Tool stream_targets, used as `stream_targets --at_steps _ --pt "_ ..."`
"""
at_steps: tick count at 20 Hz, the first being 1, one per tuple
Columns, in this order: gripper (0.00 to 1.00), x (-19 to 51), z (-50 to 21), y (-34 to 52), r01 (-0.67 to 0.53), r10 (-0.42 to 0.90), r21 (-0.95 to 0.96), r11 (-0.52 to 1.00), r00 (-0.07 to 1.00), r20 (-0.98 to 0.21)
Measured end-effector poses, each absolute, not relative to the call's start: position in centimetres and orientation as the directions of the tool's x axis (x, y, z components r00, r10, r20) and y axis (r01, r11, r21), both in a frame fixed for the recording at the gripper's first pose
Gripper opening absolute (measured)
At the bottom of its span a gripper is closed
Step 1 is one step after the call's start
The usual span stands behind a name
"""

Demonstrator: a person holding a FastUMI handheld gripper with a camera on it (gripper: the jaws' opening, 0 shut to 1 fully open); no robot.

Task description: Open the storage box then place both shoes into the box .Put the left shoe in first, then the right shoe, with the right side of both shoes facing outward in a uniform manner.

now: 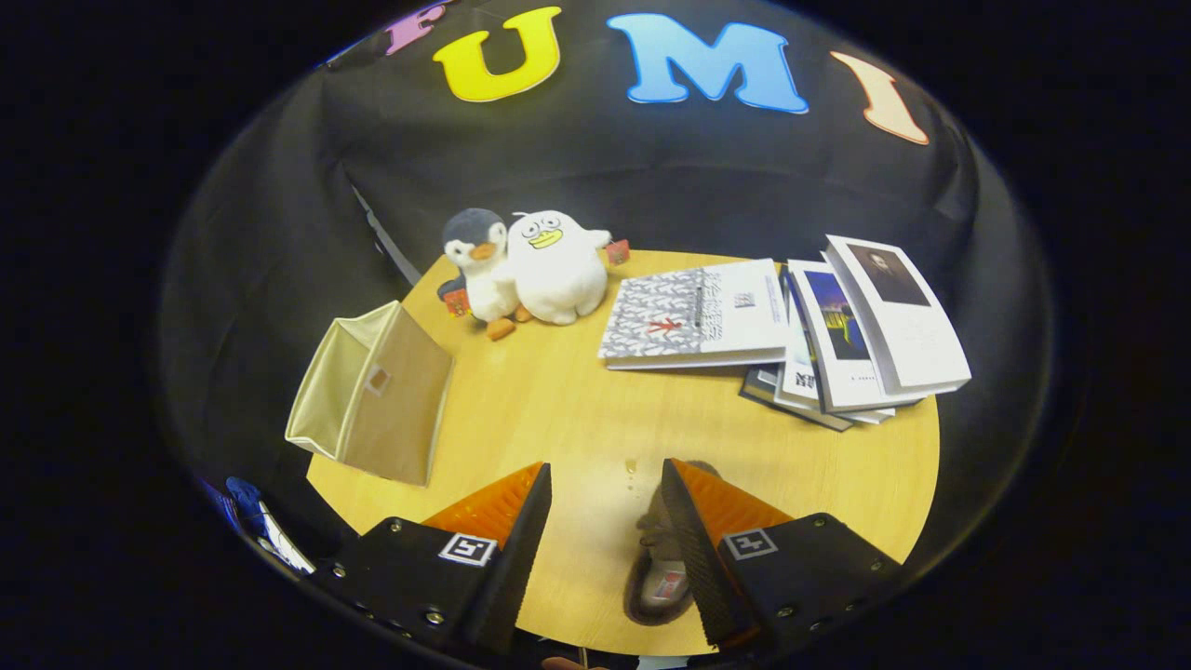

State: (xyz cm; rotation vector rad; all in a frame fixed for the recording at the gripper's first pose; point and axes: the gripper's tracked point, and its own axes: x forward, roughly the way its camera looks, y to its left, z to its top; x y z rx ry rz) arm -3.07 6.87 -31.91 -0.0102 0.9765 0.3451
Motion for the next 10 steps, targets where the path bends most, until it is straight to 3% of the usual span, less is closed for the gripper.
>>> stream_targets --at_steps 10 --pt "0.74 -8.9 -41.2 0.3 -0.155 0.185 0.141 0.978 0.324 -0.928"
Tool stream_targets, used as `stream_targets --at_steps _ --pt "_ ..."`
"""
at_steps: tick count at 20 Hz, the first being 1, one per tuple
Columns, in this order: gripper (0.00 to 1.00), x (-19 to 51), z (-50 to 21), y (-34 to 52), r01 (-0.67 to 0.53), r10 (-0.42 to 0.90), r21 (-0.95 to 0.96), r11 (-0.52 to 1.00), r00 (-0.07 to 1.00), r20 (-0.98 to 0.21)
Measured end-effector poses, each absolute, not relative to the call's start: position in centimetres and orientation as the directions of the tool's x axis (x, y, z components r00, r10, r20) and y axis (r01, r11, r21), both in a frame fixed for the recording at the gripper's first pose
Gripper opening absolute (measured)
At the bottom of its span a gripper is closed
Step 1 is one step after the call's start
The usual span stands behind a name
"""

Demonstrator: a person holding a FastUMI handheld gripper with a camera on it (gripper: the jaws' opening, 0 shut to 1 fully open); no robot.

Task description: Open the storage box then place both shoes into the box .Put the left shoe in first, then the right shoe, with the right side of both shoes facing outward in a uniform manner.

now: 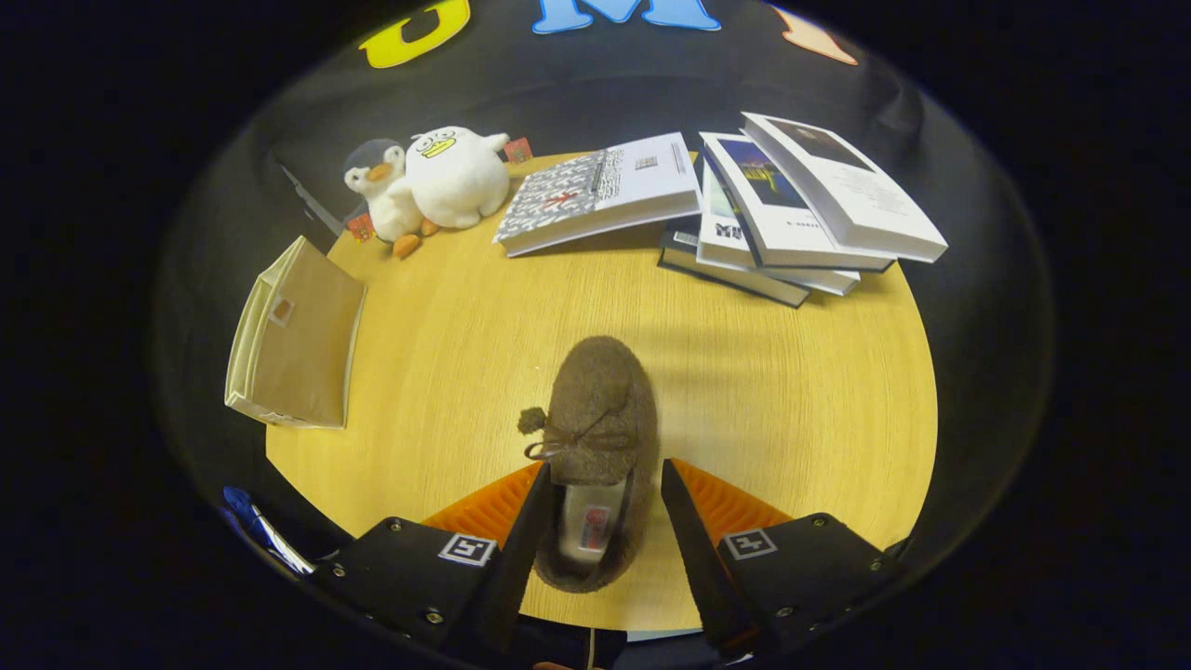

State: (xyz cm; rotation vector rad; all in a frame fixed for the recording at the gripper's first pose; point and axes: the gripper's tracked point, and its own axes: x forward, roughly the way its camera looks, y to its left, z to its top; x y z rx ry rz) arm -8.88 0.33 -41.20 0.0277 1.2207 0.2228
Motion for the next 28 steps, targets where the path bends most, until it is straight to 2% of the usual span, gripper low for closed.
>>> stream_targets --at_steps 7,11,13,14,16,17,23,28 --pt "0.74 -9.5 -46.2 -1.7 -0.098 0.132 0.114 0.989 0.204 -0.970" --pt "0.73 -8.5 -48.1 -1.0 -0.081 0.159 0.148 0.986 0.154 -0.975" --pt "0.35 -8.2 -48.5 -0.6 -0.067 0.178 0.171 0.983 0.124 -0.976" --pt "0.32 -8.0 -48.4 -1.0 -0.098 0.165 0.154 0.983 0.119 -0.979" --pt "0.08 -6.8 -47.7 -1.5 -0.036 0.174 0.170 0.985 0.162 -0.971" --pt "0.00 -7.8 -48.0 -1.3 -0.026 0.187 0.185 0.982 0.148 -0.971" --pt "0.00 -7.9 -43.5 1.1 0.017 0.288 0.295 0.955 0.160 -0.944" --pt "0.00 -6.0 -35.8 6.8 -0.128 0.343 0.321 0.938 0.226 -0.912"
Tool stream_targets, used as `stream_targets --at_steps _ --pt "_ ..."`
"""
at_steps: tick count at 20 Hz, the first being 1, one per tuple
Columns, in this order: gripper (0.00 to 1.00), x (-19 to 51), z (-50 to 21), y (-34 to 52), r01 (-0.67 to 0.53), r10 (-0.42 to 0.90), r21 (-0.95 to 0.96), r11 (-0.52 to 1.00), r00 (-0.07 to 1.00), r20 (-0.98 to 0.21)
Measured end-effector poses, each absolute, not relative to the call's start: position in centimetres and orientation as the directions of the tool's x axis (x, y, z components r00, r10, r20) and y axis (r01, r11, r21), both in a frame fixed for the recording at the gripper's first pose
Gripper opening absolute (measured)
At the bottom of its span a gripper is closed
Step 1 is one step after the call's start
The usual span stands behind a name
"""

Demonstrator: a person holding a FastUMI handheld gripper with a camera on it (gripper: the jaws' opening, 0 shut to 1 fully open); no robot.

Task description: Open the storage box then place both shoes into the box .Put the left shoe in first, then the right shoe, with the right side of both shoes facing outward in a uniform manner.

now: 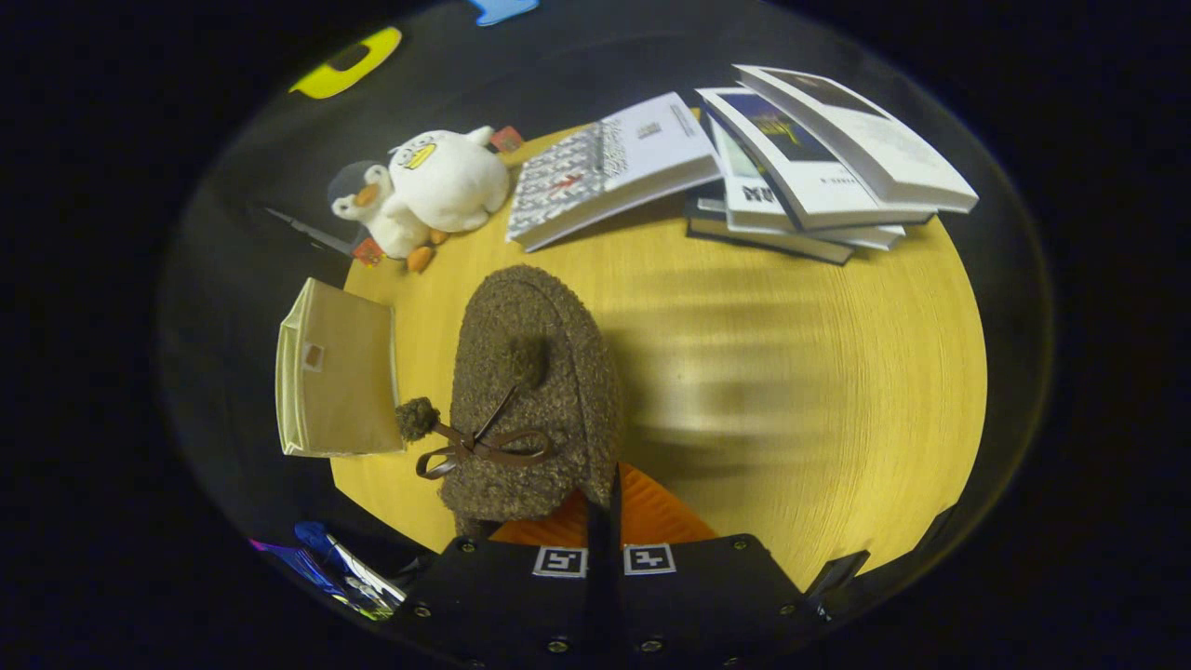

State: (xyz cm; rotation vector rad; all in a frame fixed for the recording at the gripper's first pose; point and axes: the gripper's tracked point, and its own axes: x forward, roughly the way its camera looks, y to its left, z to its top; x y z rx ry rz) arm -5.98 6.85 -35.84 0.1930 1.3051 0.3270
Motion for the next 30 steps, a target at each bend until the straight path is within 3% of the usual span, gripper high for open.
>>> stream_targets --at_steps 12,19,30 --pt "0.00 -2.4 -27.0 30.5 -0.508 0.506 0.363 0.781 0.173 -0.845" --pt "0.00 -2.6 -26.3 39.2 -0.625 0.543 0.381 0.682 0.084 -0.835" --pt "0.00 -3.0 -29.4 48.1 -0.736 0.468 0.304 0.605 0.020 -0.884"
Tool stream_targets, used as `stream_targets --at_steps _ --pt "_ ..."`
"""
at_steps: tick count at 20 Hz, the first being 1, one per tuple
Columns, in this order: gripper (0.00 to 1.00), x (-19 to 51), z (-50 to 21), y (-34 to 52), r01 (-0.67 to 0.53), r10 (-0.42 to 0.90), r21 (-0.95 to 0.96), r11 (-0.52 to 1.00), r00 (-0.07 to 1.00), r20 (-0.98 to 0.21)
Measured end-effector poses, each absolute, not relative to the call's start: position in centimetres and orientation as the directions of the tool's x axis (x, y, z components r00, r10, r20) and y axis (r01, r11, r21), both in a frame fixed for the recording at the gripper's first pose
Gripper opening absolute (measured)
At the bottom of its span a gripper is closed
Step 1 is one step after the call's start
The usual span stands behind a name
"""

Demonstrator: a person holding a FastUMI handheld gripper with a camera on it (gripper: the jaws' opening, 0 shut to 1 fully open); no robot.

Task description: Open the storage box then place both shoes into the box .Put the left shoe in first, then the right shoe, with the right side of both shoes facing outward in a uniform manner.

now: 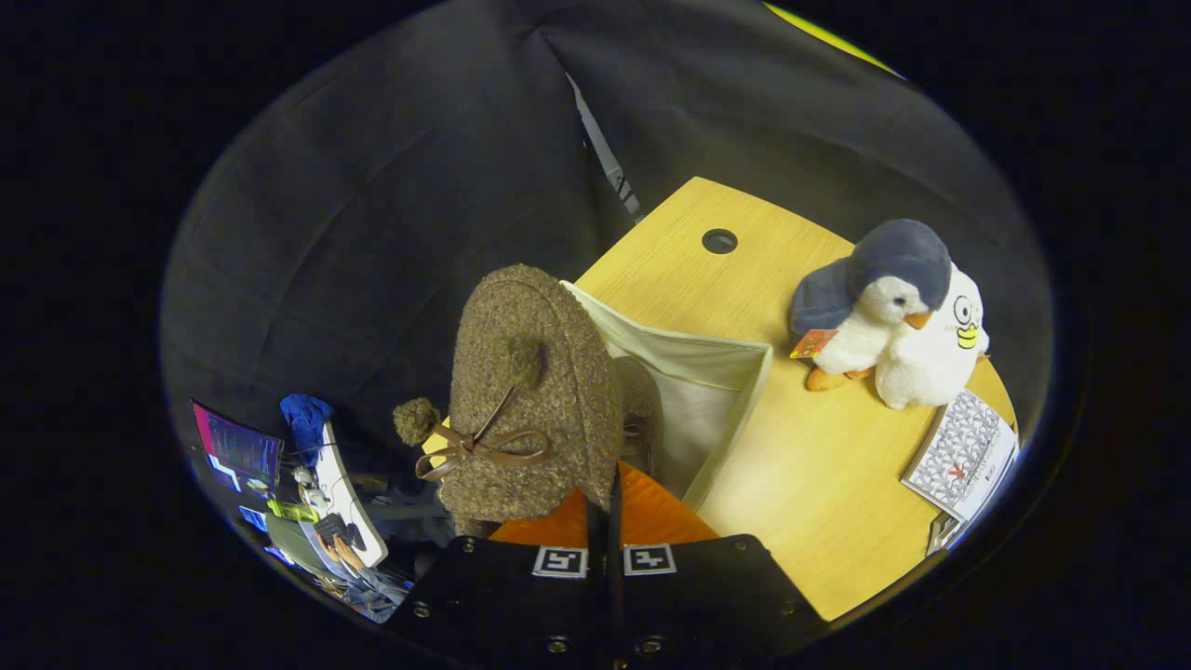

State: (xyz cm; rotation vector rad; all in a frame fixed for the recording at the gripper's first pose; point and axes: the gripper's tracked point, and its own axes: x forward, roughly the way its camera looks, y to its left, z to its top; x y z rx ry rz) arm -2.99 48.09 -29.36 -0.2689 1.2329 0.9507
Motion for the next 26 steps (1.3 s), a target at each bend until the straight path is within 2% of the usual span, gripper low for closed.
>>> stream_targets --at_steps 5,14,18,20,24,25,26 --pt "0.00 -3.2 -31.6 49.2 -0.734 0.419 0.270 0.623 0.022 -0.908" --pt "0.00 -2.7 -37.3 48.9 -0.755 0.270 0.114 0.646 0.087 -0.959" --pt "0.00 -3.9 -38.9 49.4 -0.712 0.269 0.162 0.684 0.040 -0.962" --pt "0.11 -4.1 -37.3 49.8 -0.705 0.329 0.204 0.680 0.043 -0.943" --pt "0.83 -3.5 -31.4 48.4 -0.710 0.442 0.196 0.676 0.179 -0.879" --pt "0.87 -3.5 -29.3 47.7 -0.699 0.477 0.201 0.687 0.225 -0.850" --pt "0.87 -3.3 -27.2 46.9 -0.691 0.512 0.203 0.694 0.275 -0.814"
